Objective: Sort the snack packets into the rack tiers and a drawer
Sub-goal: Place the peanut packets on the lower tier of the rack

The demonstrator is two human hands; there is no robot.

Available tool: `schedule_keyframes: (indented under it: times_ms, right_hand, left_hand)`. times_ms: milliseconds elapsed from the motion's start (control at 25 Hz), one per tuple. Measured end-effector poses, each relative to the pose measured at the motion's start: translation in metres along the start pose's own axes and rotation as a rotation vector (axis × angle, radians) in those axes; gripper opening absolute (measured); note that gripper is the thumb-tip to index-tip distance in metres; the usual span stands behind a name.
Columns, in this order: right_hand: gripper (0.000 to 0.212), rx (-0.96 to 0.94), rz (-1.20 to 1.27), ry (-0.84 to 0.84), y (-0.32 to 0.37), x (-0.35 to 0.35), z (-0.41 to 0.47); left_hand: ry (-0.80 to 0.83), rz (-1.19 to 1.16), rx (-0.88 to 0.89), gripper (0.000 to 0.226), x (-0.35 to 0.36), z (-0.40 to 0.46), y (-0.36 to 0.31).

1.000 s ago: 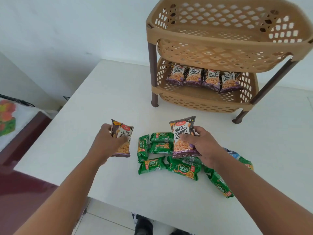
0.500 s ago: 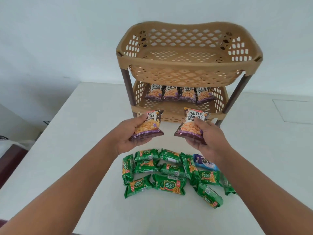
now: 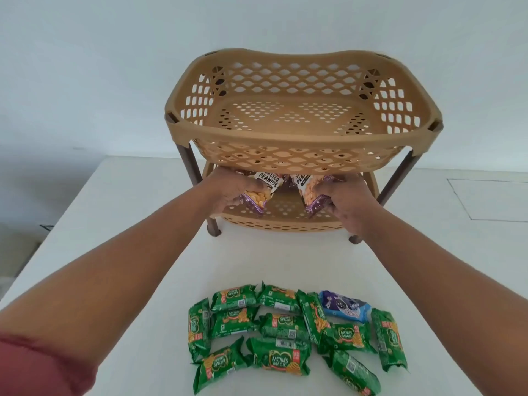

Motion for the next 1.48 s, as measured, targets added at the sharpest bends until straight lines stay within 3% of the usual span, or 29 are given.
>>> schedule_keyframes:
  times_ms: [160, 280, 440, 560, 680, 760, 800, 880, 960, 1120, 1480]
  right_hand:
    - [0.027, -0.026, -0.08, -0.11, -0.007, -0.001, 0.025]
    - [0.019, 0.041, -0.201, -0.091, -0.015, -0.001, 0.041]
    - [0.007, 0.182, -0.423, 0.0, -0.026, 0.001, 0.057]
    - [0.017, 0.265, -0.516, 0.099, -0.032, 0.006, 0.065]
    - [0.029, 0.251, -0.695, 0.25, -0.037, 0.007, 0.071]
    - [0.027, 0.125, -1.034, 0.357, -0.04, 0.005, 0.073]
    - [0.023, 0.04, -1.187, 0.365, -0.041, 0.005, 0.071]
    - [0.03, -0.096, -1.316, 0.376, -0.042, 0.007, 0.07]
    - [0.045, -0.162, -1.352, 0.429, -0.045, 0.01, 0.071]
    - [0.045, -0.162, -1.357, 0.544, -0.049, 0.013, 0.075]
    - [0.046, -0.154, -1.225, 0.559, -0.057, 0.013, 0.077]
  left_hand:
    - [-0.136, 0.002, 0.07, 0.04, 0.008, 0.033, 0.0]
    - [-0.173, 0.054, 0.084, 0.034, 0.009, 0.057, 0.003]
    - [-0.139, 0.283, -0.238, 0.06, 0.011, 0.076, 0.006]
    - [-0.15, 0.423, -0.303, 0.039, 0.014, 0.085, 0.006]
    - [-0.278, 0.606, -0.159, 0.039, 0.014, 0.09, 0.013]
    - [-0.488, 0.94, 0.09, 0.042, 0.015, 0.082, 0.013]
    - [-0.518, 1.043, 0.229, 0.048, 0.017, 0.08, 0.014]
    - [-0.356, 1.106, 0.309, 0.065, 0.02, 0.08, 0.015]
    - [-0.222, 1.174, 0.229, 0.068, 0.023, 0.081, 0.016]
    - [-0.283, 1.231, 0.243, 0.06, 0.02, 0.086, 0.021]
    - [-0.273, 1.194, 0.289, 0.062, 0.016, 0.093, 0.023]
Point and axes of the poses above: each hand's wrist, its own z-axis towards the middle knuckle, its own x-axis out of the palm, y = z × x, the point moved 1 cm from there along z, towards the middle knuckle, and after that the axes turned 14 degrees about -x, right-handed, at the moved point
